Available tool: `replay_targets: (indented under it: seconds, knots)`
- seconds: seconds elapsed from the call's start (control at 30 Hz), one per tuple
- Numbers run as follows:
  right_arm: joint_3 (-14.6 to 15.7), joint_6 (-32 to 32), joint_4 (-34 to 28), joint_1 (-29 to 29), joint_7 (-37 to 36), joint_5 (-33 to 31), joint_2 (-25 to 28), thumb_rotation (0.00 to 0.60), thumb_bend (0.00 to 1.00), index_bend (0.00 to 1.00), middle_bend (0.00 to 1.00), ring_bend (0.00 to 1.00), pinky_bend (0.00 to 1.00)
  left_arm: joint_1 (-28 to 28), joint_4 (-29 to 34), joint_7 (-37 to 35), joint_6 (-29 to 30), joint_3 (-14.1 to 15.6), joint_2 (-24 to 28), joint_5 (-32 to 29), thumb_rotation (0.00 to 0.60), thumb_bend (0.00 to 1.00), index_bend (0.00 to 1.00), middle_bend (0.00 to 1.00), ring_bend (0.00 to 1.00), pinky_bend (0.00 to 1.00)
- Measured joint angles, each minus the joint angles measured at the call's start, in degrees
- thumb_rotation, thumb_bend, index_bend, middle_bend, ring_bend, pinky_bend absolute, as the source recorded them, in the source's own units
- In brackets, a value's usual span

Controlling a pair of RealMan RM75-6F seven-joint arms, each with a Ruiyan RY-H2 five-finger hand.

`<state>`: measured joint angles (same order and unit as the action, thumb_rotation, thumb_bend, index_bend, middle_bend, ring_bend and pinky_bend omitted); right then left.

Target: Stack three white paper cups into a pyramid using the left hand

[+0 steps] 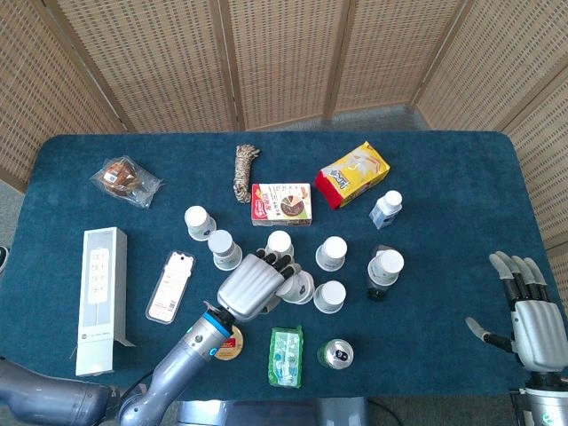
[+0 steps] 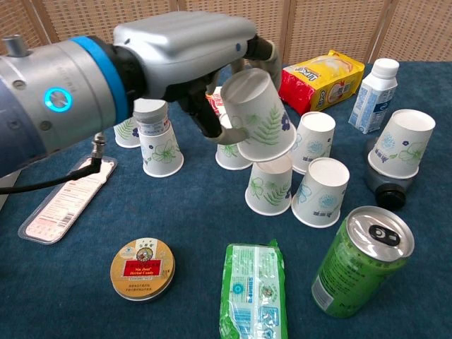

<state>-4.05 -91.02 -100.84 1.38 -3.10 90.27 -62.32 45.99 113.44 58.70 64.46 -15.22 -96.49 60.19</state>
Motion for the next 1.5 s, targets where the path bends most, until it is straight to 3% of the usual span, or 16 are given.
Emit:
replay_targets:
  seconds: [0.4, 1.13, 1.2, 1.37, 1.5]
  knots:
    - [-0.2, -0.3, -0.1, -0.1, -1.4, -0.1, 0.5, 0.6, 0.19, 0.0, 0.0, 0.0, 0.0, 9.9, -3.5, 11.6, 7.2, -3.6, -9.2, -11.8, 0.6, 0.32, 0.31, 0.33, 0.34, 0.45]
    - [-0.5, -0.2, 0.0, -0.2, -2.5, -0.8, 1.0, 0.6, 0.19, 0.0, 0.0, 0.0, 0.0, 15.5, -12.5, 8.8, 9.6, -4.1, -14.8, -16.6, 0.6, 0.32, 0.29, 0.31, 0.32, 0.44]
    - [-0.5, -0.1, 0.1, -0.2, -2.5, -0.9, 0.9, 0.6, 0.19, 0.0, 0.0, 0.0, 0.0, 15.9, -13.4, 8.5, 9.7, -3.8, -15.2, -16.1, 0.6, 0.32, 0.27, 0.27, 0.3, 0.43]
    - [-0.5, -0.1, 0.1, -0.2, -2.8, -0.9, 1.0, 0.6, 0.19, 0.0, 0.0, 0.0, 0.0, 16.2, -13.5, 7.3, 9.7, -3.2, -15.5, -15.8, 0.6, 0.32, 0.16, 0.02, 0.12, 0.37]
    - [-0.4, -0.3, 0.0, -0.3, -2.8, -0.6, 1.0, 0.6, 0.19, 0.0, 0.0, 0.0, 0.0, 16.2, -12.8, 6.3, 9.9, -2.9, -15.0, -14.8, 0.6, 0.31, 0.11, 0.0, 0.06, 0.36]
